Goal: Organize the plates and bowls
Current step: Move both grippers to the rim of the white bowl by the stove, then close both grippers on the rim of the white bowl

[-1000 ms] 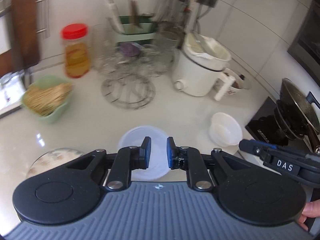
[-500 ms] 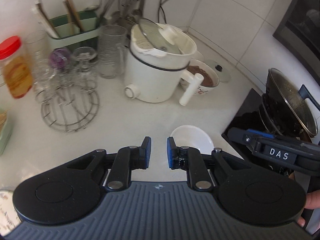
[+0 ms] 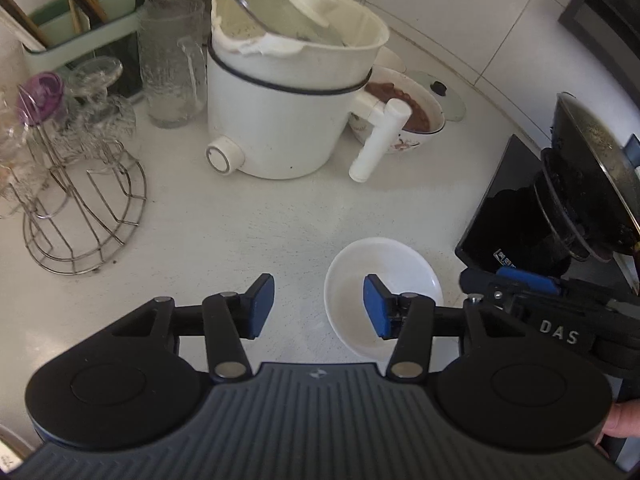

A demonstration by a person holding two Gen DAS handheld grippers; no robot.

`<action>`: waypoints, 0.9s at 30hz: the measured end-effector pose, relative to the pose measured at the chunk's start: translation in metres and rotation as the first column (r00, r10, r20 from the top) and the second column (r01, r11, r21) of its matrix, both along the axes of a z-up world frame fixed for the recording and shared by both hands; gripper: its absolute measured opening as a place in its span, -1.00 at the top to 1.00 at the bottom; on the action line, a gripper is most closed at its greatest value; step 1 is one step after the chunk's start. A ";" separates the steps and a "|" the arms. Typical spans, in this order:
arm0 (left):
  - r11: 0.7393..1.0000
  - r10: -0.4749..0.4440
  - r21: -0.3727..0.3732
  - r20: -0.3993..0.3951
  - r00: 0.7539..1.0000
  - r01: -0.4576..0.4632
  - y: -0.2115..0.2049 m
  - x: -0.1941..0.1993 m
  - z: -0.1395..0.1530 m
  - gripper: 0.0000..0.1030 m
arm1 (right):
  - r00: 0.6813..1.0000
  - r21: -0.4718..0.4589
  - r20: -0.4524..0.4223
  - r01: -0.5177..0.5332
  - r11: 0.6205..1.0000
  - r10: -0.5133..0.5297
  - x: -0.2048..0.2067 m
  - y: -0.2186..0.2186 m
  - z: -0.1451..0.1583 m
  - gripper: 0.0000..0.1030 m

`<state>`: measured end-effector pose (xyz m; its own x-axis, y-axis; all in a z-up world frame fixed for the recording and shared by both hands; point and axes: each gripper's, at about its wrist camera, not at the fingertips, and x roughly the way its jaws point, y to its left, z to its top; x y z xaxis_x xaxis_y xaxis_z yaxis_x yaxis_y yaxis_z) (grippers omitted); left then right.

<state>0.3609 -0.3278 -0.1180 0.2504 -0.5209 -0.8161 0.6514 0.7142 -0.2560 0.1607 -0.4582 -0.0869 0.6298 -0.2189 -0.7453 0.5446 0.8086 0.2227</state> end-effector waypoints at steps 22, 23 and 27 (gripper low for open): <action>0.992 0.017 -0.125 -0.026 1.000 -0.020 -0.016 -0.020 -0.068 0.04 | 0.999 -0.015 0.025 0.020 1.000 -0.020 0.003 -0.011 -0.066 0.22; 0.991 0.022 -0.135 -0.024 0.999 -0.025 -0.016 -0.021 -0.070 0.09 | 0.999 -0.005 0.026 0.021 1.000 -0.021 0.003 -0.012 -0.070 0.27; 0.986 0.048 -0.162 -0.001 0.999 -0.047 -0.017 -0.023 -0.073 0.66 | 0.999 0.017 0.046 0.002 1.000 -0.002 0.002 -0.011 -0.076 0.49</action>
